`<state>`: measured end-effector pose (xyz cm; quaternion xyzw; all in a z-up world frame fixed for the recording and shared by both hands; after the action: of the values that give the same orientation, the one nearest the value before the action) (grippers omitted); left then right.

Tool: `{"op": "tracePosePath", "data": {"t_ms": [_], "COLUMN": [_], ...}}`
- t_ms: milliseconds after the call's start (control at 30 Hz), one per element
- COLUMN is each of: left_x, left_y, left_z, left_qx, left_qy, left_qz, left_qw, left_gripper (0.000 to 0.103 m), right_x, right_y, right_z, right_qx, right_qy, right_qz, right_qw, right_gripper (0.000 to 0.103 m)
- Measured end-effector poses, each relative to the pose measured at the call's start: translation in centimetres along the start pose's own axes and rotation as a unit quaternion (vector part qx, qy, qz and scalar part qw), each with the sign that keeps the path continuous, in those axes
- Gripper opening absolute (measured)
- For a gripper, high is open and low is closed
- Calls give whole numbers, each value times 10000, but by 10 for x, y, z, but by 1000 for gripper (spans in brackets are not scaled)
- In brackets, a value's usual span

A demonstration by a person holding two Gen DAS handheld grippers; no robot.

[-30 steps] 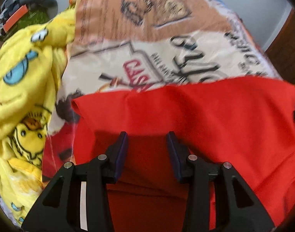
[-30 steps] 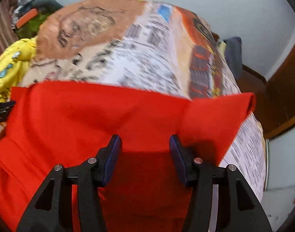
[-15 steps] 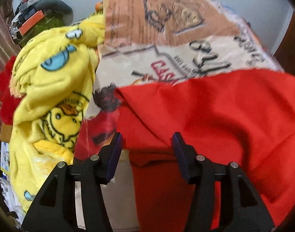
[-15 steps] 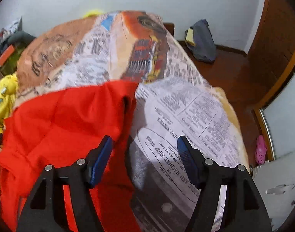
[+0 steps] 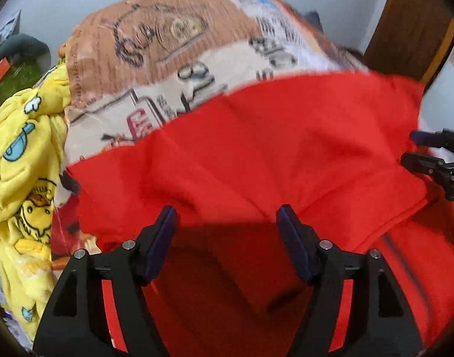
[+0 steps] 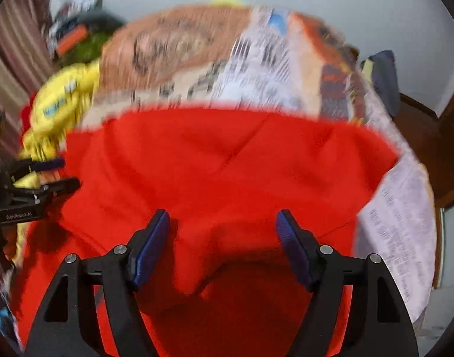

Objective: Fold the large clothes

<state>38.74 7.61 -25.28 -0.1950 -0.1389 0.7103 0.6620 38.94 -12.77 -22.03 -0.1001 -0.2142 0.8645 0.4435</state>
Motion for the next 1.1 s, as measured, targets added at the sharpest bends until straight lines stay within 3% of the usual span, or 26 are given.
{"op": "tracePosePath", "data": {"t_ms": [100, 233, 400, 600, 733, 967, 1100], "left_x": [4, 10, 29, 68, 102, 138, 137], "left_y": [14, 36, 58, 84, 102, 139, 165], "left_z": [2, 14, 28, 47, 71, 101, 98], "left_qx": [-22, 3, 177, 282, 193, 320, 631], "left_qy": [17, 34, 118, -146, -547, -345, 196], "left_qz": [111, 36, 305, 837, 1203, 1653, 1908], "left_qw": [9999, 10000, 9993, 9960, 9910, 9851, 9794], "left_gripper": [88, 89, 89, 89, 89, 89, 89], "right_x": [-10, -29, -38, -48, -53, -57, -56], "right_y": [14, 30, 56, 75, 88, 113, 131], "right_z": [7, 21, 33, 65, 89, 115, 110], "right_qx": [-5, 48, 160, 68, -77, -163, 5], "right_qy": [-154, -348, -173, 165, 414, 655, 572], "right_qz": [-220, -623, -837, -962, -972, -946, -960], "right_qw": [9996, 9974, 9962, 9952, 9944, 9932, 9937], "right_gripper": [76, 78, 78, 78, 78, 78, 78]}}
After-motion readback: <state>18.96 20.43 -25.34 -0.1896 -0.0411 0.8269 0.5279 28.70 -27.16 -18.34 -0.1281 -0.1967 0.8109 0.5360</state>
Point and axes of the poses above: each gripper's, at about its wrist camera, not at the fingertips, and z roughly against the way its jaws point, x to its left, y to its underside, the point moved 1 cm from there along -z, roughly the way its jaws point, and after that the axes turned 6 degrees about z, right-handed, at the moved point
